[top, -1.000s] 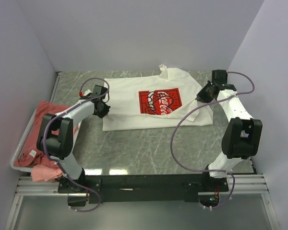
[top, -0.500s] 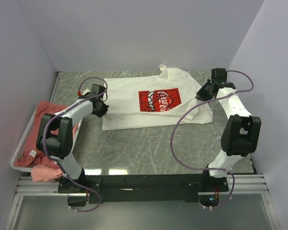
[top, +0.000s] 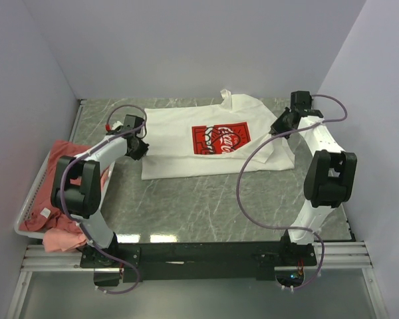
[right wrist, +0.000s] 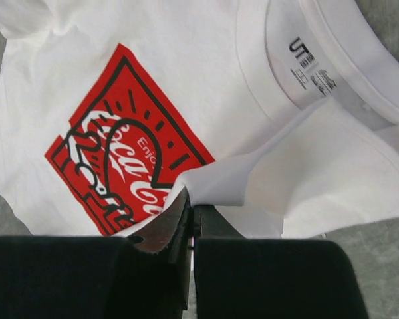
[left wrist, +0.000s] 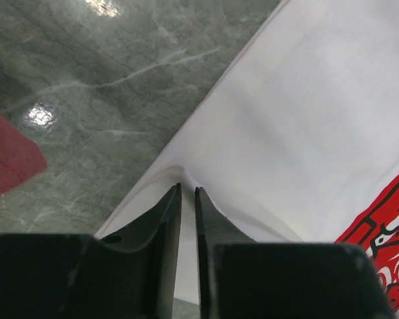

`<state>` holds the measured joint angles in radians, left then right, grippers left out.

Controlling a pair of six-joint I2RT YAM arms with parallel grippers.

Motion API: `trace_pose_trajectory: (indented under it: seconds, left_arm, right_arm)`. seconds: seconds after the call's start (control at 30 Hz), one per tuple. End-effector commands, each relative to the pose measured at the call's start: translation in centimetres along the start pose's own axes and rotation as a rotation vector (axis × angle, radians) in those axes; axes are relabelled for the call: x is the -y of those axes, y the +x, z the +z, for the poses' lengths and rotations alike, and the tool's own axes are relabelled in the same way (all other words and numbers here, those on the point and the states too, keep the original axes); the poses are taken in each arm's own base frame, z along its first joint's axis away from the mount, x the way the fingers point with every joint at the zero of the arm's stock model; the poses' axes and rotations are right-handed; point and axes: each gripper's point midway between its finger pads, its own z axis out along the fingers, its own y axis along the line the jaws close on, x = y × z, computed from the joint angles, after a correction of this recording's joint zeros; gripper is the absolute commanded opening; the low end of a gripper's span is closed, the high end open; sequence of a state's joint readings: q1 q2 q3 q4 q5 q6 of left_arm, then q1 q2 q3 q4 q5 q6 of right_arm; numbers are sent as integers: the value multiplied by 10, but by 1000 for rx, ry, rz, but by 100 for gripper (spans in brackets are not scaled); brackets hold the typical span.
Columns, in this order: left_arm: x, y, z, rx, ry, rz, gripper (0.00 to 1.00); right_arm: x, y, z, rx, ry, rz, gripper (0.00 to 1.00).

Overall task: Fold and stack the t-shirts
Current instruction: Fold the tshirt

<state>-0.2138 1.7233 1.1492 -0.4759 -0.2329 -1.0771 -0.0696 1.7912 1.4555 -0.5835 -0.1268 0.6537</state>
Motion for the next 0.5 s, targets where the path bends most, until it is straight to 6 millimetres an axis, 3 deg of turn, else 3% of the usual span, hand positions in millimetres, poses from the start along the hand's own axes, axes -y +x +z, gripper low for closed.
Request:
trace_pose_trajectory:
  seconds: [0.0, 0.07, 0.1, 0.13, 0.17, 0.23, 0.27, 0.4, 0.43, 0.47]
  left_arm:
    - [9, -24, -8, 46, 46, -17, 21]
    - [9, -33, -12, 62, 62, -17, 35]
    - [7, -34, -13, 64, 67, -13, 54]
    - [9, -38, -20, 74, 86, -14, 61]
    - [11, -38, -23, 75, 107, -11, 70]
    - [11, -34, -30, 65, 146, -7, 73]
    - [5, -27, -30, 52, 145, -2, 71]
    - [-5, -3, -36, 6, 169, -8, 66]
    - [-5, 5, -40, 3, 176, 2, 64]
    - [-7, 10, -41, -2, 175, 4, 63]
  right_arm:
    - [-25, -22, 2, 41, -63, -41, 3]
    - [-30, -29, 7, 40, -68, -52, 14]
    - [-31, -31, 8, 37, -63, -58, 21]
    - [-33, -33, 9, 39, -68, -66, 38]
    - [-34, -35, 8, 45, -69, -68, 47]
    - [-33, -35, 5, 57, -60, -76, 68]
    - [-34, -38, 0, 82, -55, -81, 71]
    - [-28, -21, -8, 94, -20, -104, 70]
    - [-20, -4, -8, 75, -7, -110, 69]
    - [-17, 0, -7, 85, -7, -109, 68]
